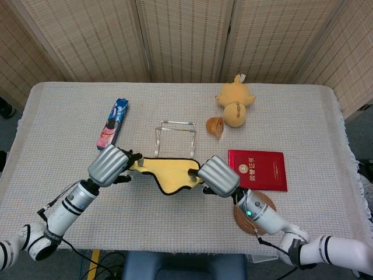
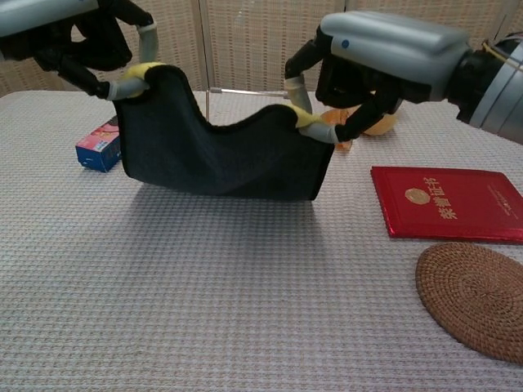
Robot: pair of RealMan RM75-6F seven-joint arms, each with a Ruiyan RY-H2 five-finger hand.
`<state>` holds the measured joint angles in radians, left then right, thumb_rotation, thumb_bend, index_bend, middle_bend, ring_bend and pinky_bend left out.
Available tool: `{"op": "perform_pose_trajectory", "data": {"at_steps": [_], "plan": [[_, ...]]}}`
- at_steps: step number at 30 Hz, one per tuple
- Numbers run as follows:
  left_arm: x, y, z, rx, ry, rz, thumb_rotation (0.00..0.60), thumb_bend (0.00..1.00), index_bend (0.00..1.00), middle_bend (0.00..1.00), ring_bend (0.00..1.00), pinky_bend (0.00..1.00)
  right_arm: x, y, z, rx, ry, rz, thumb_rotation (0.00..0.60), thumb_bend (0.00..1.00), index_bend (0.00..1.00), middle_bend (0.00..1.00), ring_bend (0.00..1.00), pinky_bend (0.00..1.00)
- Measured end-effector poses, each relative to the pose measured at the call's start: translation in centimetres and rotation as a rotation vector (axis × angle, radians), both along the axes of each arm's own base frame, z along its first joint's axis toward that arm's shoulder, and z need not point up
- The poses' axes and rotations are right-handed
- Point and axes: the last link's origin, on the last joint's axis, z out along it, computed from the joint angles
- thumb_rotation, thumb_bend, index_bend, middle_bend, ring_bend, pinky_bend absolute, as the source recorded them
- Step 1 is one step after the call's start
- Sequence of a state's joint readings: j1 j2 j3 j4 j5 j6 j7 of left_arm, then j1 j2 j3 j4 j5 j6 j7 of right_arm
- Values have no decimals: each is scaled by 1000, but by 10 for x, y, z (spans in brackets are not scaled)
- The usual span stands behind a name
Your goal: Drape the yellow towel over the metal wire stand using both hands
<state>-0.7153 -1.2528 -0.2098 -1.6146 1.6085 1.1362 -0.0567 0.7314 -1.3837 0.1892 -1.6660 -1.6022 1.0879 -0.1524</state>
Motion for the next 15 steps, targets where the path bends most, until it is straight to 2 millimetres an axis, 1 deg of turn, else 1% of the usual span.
{"op": "perform_pose_trajectory", "data": {"at_steps": [5, 8, 12, 15], "plan": [[21, 20, 11, -56, -57, 40, 600, 469, 638, 1000, 865, 1000, 9, -20, 25, -54, -19, -30, 600, 547, 696, 1000, 1000, 1000], [34, 33, 18, -94, -70, 75, 600, 469, 637, 1000, 866, 1000, 14, -29, 38, -83, -21, -40, 600, 546, 697, 1000, 1000, 1000], [55, 49, 27, -111, -71, 96, 600, 469, 642, 1000, 865, 1000, 16, -36, 48, -105, -16, -55, 600, 546, 697, 1000, 1000, 1000], [65, 58, 29, -115, -65, 116, 600, 469, 642, 1000, 866, 1000, 16, -43, 53, -120, -13, -77, 600, 546, 696, 1000, 1000, 1000]]}}
